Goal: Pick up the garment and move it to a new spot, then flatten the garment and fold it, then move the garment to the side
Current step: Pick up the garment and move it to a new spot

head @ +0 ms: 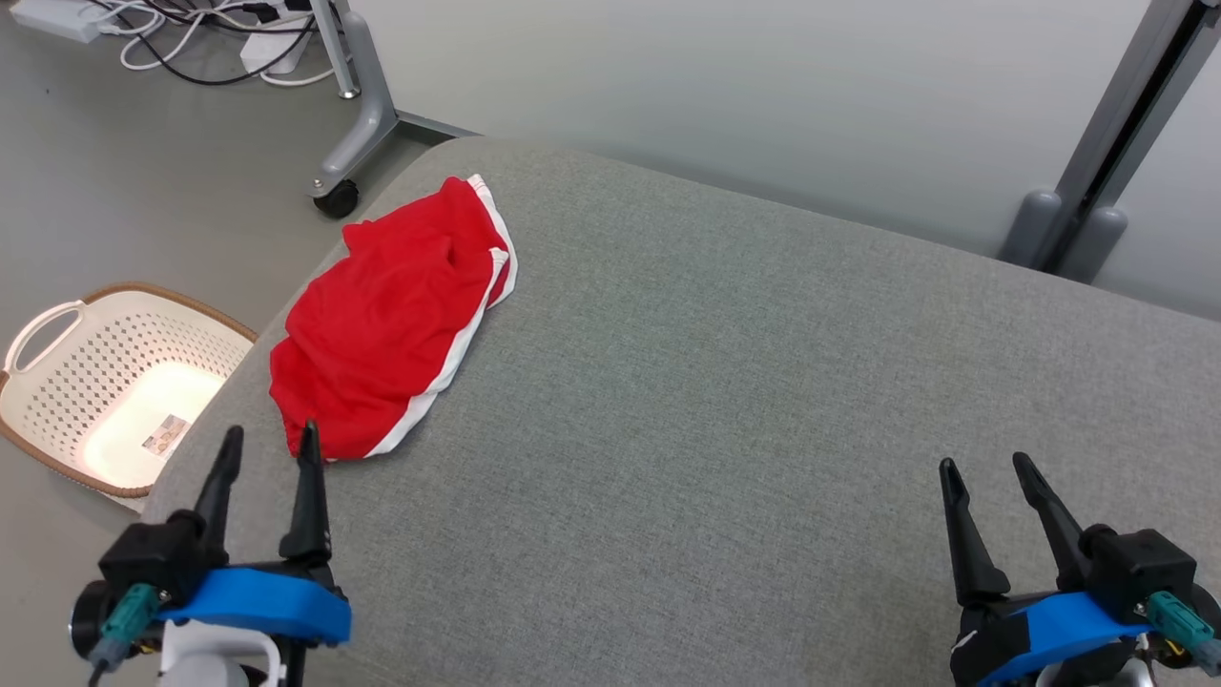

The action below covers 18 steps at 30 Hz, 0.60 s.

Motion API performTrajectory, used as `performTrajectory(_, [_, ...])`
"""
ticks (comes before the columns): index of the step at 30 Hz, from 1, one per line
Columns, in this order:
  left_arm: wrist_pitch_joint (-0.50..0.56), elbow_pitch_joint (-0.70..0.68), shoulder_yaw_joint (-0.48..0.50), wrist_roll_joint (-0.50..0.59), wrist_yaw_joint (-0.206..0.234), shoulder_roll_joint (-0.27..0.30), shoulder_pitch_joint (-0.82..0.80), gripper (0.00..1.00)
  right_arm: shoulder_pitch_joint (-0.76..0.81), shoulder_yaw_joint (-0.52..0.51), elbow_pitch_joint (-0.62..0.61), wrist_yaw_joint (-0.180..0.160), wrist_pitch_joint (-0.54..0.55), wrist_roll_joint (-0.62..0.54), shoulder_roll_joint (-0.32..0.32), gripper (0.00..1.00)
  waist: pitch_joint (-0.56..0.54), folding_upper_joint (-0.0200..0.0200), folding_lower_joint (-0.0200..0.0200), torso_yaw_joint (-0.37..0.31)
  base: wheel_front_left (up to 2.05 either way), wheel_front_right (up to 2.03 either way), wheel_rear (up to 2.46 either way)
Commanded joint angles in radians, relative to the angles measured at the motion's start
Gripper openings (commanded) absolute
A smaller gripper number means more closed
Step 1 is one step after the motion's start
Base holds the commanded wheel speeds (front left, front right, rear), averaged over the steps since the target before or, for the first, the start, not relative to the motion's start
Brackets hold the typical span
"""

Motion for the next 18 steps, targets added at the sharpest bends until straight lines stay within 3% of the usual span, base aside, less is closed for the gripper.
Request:
performTrajectory(1, [-0.004, -0.008, 0.013, -0.007, 0.000, 0.014, -0.035, 1.00, -0.020, 0.002, -0.012, 0.000, 0.001, -0.005, -0.001, 1.00, 0.012, -0.0001, 0.0000, -0.004, 0.00, 0.00, 0.00])
performTrajectory(9, [0.066, 0.078, 0.096, -0.066, 0.004, 0.090, -0.214, 1.00, -0.078, 0.060, -0.054, 0.000, 0.007, -0.024, -0.044, 1.00, 0.104, -0.0001, 0.0000, -0.077, 0.00, 0.00, 0.00])
performTrajectory(18, [0.175, 0.327, 0.191, -0.169, 0.030, 0.147, -0.395, 1.00, -0.158, 0.130, -0.104, 0.000, 0.002, -0.024, -0.092, 1.00, 0.261, -0.0001, 0.0000, -0.218, 0.00, 0.00, 0.00])
